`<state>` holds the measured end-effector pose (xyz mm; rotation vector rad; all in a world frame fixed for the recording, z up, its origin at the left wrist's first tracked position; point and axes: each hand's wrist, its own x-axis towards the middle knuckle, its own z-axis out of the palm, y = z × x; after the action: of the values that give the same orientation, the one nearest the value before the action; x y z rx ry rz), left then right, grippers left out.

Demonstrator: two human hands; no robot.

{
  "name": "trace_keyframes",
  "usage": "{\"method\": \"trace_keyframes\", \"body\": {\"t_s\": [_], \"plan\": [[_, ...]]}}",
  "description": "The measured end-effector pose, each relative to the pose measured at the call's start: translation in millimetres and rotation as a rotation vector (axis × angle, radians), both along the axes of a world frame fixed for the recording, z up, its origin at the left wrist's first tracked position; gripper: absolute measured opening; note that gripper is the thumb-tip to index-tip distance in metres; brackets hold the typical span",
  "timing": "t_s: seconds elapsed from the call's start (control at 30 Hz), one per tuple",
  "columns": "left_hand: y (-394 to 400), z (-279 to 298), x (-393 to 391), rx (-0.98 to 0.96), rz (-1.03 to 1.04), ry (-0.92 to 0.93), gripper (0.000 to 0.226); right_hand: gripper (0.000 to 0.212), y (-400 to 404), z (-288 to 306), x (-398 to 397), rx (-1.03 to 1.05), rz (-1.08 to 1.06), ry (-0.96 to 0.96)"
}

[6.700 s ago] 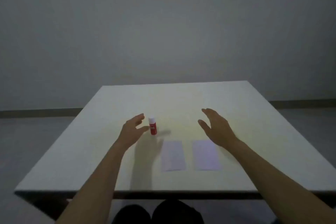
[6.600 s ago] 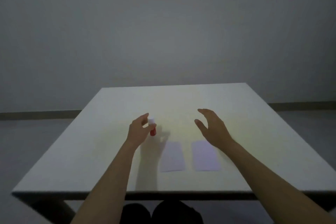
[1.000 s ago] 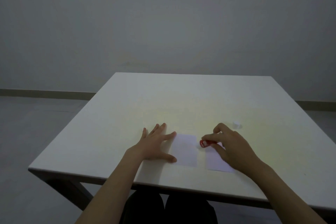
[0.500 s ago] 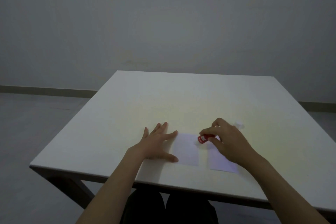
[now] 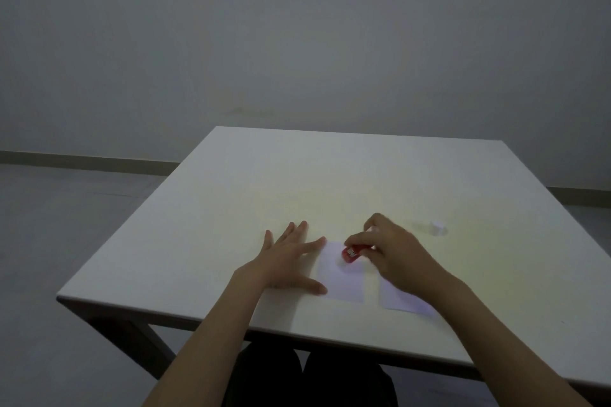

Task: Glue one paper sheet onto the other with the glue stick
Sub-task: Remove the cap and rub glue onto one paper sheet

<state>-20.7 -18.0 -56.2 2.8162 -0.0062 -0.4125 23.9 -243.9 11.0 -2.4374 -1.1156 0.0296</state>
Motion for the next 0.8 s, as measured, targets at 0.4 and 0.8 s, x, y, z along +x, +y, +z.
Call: {"method": "trace_keyframes", "body": {"t_s": [0.4,0.8], "plan": [[1.8,-3.7,2.0,-0.012,0.000,-0.007,0.107,0.026,-10.2,2.3,28.7,0.003,-0.086,0.050],[2.5,-4.3,1.3,-0.040,0.008,-0.028,0.109,0.027,4.0,-13.9,35.0,0.088,-0.159,0.099]]}}
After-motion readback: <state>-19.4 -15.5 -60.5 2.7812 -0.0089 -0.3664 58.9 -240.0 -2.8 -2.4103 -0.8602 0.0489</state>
